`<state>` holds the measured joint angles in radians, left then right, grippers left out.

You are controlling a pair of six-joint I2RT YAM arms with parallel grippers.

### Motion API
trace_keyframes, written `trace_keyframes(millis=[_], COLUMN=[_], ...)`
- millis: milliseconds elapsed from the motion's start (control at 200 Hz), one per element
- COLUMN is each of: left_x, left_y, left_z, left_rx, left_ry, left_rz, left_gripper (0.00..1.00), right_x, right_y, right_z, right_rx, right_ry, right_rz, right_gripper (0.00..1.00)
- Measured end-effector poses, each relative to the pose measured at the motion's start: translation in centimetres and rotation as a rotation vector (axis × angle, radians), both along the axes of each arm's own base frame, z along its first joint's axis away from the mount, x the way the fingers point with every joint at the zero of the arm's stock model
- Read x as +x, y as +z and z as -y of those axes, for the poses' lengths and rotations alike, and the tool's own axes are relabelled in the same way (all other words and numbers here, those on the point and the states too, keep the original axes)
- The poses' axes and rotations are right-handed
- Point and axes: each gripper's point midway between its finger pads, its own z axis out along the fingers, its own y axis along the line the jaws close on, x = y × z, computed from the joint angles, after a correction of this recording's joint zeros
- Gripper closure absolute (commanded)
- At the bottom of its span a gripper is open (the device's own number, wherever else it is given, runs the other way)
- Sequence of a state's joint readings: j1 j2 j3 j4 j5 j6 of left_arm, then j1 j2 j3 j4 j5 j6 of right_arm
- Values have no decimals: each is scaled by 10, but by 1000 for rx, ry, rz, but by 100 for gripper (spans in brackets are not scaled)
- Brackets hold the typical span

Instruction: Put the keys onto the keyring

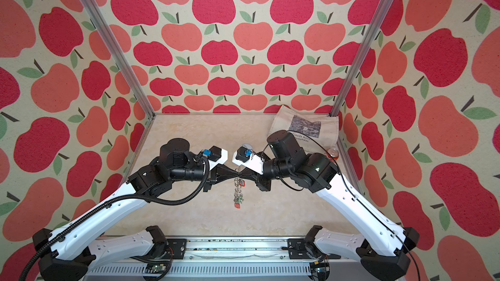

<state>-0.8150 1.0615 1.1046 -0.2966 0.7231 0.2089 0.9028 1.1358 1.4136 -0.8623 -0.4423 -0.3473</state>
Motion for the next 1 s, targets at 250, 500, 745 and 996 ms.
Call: trace_keyframes(millis=[250, 500, 745, 996], left_x=[0, 1, 10, 13], left_y=[1, 7, 16, 25], left_z=[-1, -10, -19, -21], left_rx=[-4, -58, -139, -226], left_ry=[3, 47, 106, 122], left_rz=[4, 48, 75, 99], left_gripper=[100, 100, 100, 100], right_x=[0, -1, -4, 3], right_y=[1, 10, 16, 12], right_z=[0, -1, 2, -6], right_rx=[2, 38, 85, 146], right_ry=[1, 5, -1, -19], right_rz=[2, 31, 41, -3], right_gripper=[97, 74, 75, 76])
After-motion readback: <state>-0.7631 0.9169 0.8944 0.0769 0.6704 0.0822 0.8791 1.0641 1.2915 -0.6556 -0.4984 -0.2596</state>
